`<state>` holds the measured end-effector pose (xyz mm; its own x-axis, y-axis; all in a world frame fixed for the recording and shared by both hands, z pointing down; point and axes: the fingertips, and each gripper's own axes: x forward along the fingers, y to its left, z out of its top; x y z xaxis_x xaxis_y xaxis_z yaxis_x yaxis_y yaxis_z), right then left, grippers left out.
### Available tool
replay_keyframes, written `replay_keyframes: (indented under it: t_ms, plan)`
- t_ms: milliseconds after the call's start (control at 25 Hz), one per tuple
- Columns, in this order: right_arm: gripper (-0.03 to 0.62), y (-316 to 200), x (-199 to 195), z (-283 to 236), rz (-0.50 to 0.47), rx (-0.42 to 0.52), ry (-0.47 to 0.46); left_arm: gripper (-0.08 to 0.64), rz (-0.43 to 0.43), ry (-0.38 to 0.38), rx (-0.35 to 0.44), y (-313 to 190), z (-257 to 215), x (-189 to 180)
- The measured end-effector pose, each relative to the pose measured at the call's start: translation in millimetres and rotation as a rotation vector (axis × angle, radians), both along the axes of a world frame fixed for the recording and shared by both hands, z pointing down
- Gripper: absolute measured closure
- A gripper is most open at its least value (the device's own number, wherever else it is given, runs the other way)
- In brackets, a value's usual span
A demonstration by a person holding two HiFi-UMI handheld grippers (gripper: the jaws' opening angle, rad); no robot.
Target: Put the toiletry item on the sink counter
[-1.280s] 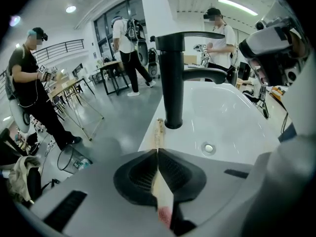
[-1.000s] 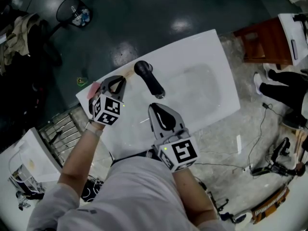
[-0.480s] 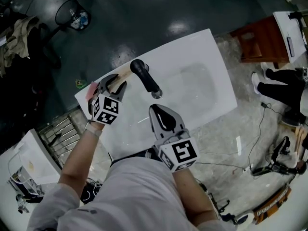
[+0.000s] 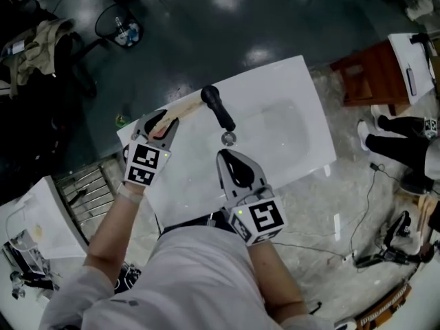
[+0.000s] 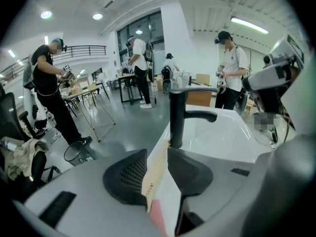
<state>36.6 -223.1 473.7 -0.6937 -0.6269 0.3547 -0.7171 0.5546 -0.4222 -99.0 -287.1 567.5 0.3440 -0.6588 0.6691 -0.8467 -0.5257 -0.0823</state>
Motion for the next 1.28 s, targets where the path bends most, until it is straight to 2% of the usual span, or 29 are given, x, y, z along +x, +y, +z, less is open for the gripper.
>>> replay_keyframes:
  t_ms: [200,360,560,1000,1280]
  plan:
    - [0.566,11.8,-14.4,-20.5,-0.037,0.042,-0.007,0.467,-0.063,0.115,0.040,22.1,-35.6,-10.7]
    - [0.566,22.9,-25.6,-37.3,-0.087,0.083,-0.001,0.512,-0.115,0.170,0.065,47.8,-58.9,-22.7]
    - [0.566,31.8,-43.7,-57.3,-0.133,0.132,0.004,0.533,-0.186,0.259,0.126,77.6,-98.9,-40.8]
    - [0.566,66.6,-95.4,-99.3,-0.229,0.215,0.000,0.543,-0.342,0.354,0.235,155.5,-158.2,-101.7]
    - [0.566,88.1,-125.0,-111.0,-0.296,0.237,-0.020,0.543,-0.422,0.377,0.273,200.9,-180.2,-128.9]
